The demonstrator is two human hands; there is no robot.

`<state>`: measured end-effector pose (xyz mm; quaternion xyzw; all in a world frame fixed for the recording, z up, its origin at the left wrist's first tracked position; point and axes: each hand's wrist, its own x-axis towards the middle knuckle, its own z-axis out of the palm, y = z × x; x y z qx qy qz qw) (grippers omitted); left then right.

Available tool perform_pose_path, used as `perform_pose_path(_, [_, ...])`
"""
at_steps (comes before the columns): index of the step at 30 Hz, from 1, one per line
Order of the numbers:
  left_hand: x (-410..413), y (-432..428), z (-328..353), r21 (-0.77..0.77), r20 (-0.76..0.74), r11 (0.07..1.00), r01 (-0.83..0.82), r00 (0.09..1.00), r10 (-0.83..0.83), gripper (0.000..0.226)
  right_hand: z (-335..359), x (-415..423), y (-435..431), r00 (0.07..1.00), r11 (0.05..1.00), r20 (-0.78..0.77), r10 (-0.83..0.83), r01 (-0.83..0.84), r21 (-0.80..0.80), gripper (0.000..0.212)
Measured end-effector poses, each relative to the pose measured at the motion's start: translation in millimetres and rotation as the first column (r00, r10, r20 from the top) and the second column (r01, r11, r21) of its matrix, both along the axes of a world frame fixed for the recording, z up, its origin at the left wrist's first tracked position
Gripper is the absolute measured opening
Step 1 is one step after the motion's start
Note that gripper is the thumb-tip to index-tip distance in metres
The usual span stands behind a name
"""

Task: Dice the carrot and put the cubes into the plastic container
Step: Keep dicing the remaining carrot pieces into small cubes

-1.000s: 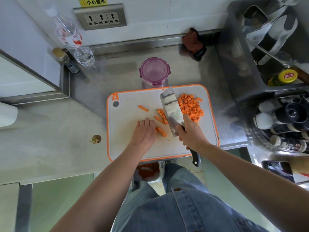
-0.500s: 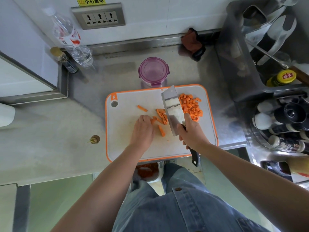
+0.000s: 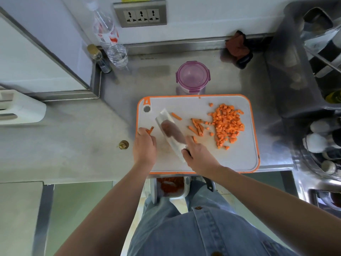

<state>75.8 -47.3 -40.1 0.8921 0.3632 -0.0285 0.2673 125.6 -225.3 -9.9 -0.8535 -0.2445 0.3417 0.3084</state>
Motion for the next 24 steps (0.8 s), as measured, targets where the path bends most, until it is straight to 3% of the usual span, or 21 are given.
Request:
perform_pose_path(6, [-4,-7,-2,0.015,-0.04,0.998,0.063,0.997,-0.063,0.018,-11,-8,-4,0.998,0.996,0.066,-0.02,0.026,-0.09,0.042])
perform_pose_path(12, [11,-37,-8,0.17,-0.137,0.911,0.375,0.925,-0.355,0.019,-12,12,-26,0.972,0.975,0.141,-0.187,0.201,-0.094,0.036])
perform_pose_path(17, [20,-56,-12,0.263,-0.182,0.878,0.401,0.914,-0.362,0.021,-10,13,-28,0.977,0.983,0.156,-0.144,0.16,-0.093,0.034])
perform_pose_path(24, [-3,-37,-10,0.179,-0.048,0.887,0.426,0.904,-0.425,0.051,-15,10,-23,0.978,0.986,0.171,-0.119,0.137,-0.097,0.047])
